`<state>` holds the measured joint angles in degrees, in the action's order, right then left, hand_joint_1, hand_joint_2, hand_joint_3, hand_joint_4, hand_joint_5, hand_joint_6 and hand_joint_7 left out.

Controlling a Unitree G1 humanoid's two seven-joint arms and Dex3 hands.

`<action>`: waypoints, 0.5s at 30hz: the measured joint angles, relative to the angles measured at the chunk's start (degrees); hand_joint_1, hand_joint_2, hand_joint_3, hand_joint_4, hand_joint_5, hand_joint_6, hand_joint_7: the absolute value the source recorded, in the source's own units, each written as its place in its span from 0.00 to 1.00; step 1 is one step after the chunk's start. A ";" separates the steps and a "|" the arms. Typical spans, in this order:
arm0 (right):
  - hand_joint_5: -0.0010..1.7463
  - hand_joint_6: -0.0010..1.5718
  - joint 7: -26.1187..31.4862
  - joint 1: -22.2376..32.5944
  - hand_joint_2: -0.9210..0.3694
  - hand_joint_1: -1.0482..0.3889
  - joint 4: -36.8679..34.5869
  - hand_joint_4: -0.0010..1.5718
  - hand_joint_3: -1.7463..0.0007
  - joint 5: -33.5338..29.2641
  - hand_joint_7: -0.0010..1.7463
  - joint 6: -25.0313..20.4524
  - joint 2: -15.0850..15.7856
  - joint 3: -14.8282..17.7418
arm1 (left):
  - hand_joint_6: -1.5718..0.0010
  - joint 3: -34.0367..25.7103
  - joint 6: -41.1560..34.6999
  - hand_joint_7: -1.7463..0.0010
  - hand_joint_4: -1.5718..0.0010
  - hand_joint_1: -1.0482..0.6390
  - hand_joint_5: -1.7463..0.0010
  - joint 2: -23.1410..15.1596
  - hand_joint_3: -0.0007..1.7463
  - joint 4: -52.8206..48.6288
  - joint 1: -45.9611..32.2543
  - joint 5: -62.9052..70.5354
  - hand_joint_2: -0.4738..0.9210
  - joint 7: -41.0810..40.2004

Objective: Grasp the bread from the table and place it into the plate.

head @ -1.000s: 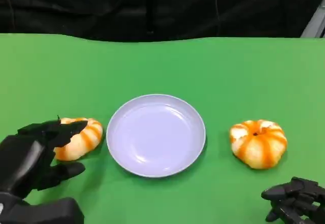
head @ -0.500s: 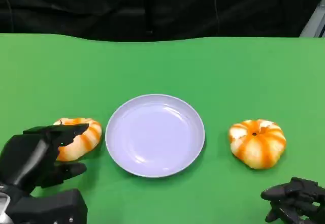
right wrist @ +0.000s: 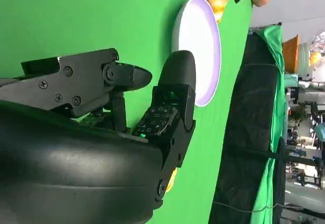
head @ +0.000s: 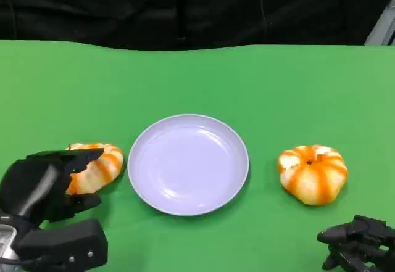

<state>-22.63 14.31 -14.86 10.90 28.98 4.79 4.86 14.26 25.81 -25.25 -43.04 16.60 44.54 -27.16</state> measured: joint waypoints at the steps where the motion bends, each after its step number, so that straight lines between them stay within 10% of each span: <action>1: 0.77 0.61 0.00 -0.02 0.00 0.73 -0.01 0.45 0.78 -0.01 0.33 0.00 0.00 0.00 | 0.62 0.21 -0.18 1.00 0.61 0.22 1.00 0.00 0.11 -0.54 0.34 -0.05 1.00 -0.01; 15: 0.77 0.61 -0.02 -0.09 0.00 0.73 -0.46 0.45 0.78 -0.07 0.33 0.15 0.00 0.07 | 0.61 1.96 -0.71 1.00 0.60 0.23 1.00 -0.01 0.12 -6.11 3.22 -0.78 1.00 -0.58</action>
<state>-22.65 14.22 -15.32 10.83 29.13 4.80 4.93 16.22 25.09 -25.26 -49.15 19.82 43.76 -27.74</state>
